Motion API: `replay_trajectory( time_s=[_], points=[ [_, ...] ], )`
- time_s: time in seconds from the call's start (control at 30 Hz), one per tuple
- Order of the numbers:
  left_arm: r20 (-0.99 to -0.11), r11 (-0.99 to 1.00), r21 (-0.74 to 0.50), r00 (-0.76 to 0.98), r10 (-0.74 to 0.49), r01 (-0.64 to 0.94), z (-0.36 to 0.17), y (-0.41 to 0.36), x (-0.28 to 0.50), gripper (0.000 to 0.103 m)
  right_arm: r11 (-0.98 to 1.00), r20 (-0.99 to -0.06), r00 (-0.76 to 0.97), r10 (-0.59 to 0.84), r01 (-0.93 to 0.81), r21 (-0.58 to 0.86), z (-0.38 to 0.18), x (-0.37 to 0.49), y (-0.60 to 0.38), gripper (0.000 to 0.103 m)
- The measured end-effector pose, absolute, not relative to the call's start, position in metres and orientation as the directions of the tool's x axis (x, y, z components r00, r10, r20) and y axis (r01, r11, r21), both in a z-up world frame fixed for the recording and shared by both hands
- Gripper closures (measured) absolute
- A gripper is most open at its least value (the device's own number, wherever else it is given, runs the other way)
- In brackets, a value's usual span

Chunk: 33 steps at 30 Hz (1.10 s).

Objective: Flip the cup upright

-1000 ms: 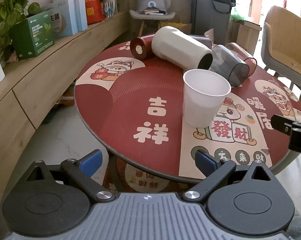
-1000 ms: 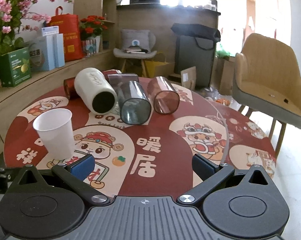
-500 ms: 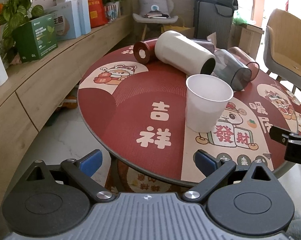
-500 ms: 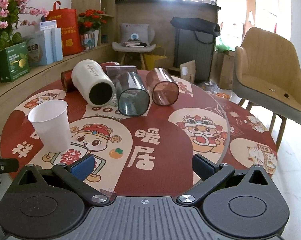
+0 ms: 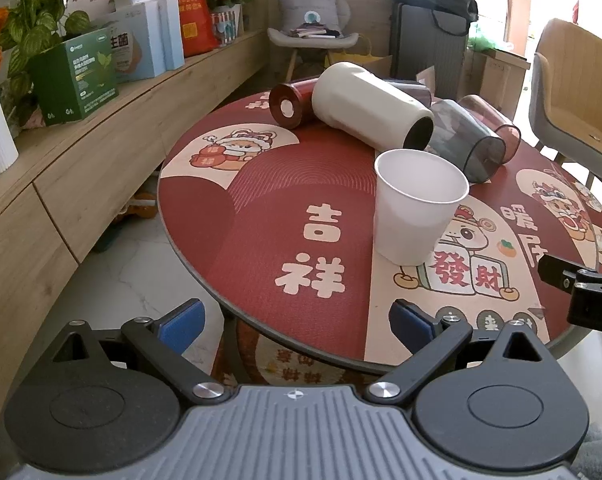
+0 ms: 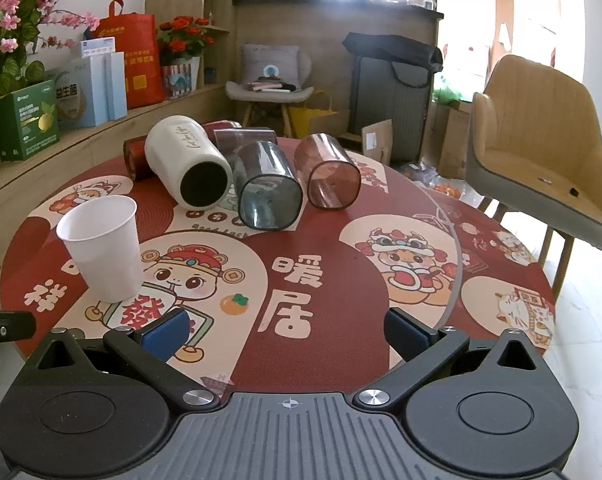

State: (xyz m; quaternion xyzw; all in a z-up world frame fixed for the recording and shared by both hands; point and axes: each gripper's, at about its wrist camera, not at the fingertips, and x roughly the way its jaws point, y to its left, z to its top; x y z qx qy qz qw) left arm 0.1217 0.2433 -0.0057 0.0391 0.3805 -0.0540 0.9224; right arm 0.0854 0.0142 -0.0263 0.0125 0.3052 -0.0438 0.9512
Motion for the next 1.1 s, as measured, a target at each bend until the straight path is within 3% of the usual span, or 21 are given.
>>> replay_trajectory(
  time_s=[1.1],
  points=[
    [-0.672,0.994,-0.002,0.736,-0.084,0.111,0.0012,0.2495,0.1195,0.003,0.995,-0.550,0.831,-0.080,0.099,0.004,-0.0202,0.0818,0.0121,0.000]
  ],
)
